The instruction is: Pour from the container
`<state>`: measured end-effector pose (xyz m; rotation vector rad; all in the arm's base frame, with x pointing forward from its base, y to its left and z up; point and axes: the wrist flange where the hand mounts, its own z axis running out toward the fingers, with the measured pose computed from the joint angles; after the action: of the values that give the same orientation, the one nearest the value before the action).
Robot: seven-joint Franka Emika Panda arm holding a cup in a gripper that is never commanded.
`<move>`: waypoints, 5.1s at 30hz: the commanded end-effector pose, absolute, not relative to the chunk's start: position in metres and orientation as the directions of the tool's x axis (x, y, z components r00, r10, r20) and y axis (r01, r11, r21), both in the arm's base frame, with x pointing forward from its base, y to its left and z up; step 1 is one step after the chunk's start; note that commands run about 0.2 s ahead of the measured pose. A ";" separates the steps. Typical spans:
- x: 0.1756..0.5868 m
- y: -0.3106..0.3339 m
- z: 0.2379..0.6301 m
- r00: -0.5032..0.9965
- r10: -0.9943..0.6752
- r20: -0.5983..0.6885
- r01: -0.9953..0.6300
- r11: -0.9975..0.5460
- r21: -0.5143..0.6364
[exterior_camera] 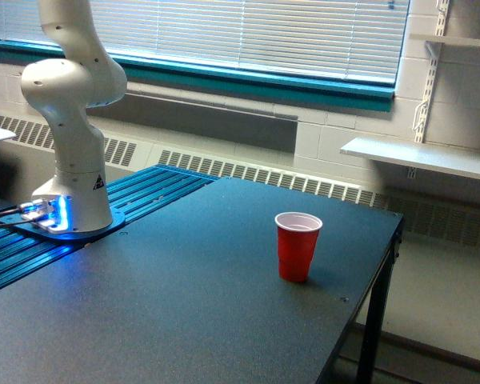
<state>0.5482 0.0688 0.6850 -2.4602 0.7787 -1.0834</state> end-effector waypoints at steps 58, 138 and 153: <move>0.441 -0.018 0.538 0.632 -0.509 0.585 -0.411 -0.859 -0.304; 0.428 0.029 0.350 0.835 -0.378 0.399 -0.438 -0.896 0.069; 0.440 0.039 0.346 0.844 -0.357 0.401 -0.444 -0.884 0.146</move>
<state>0.4353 0.0374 0.3452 -3.2451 0.6384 -0.6151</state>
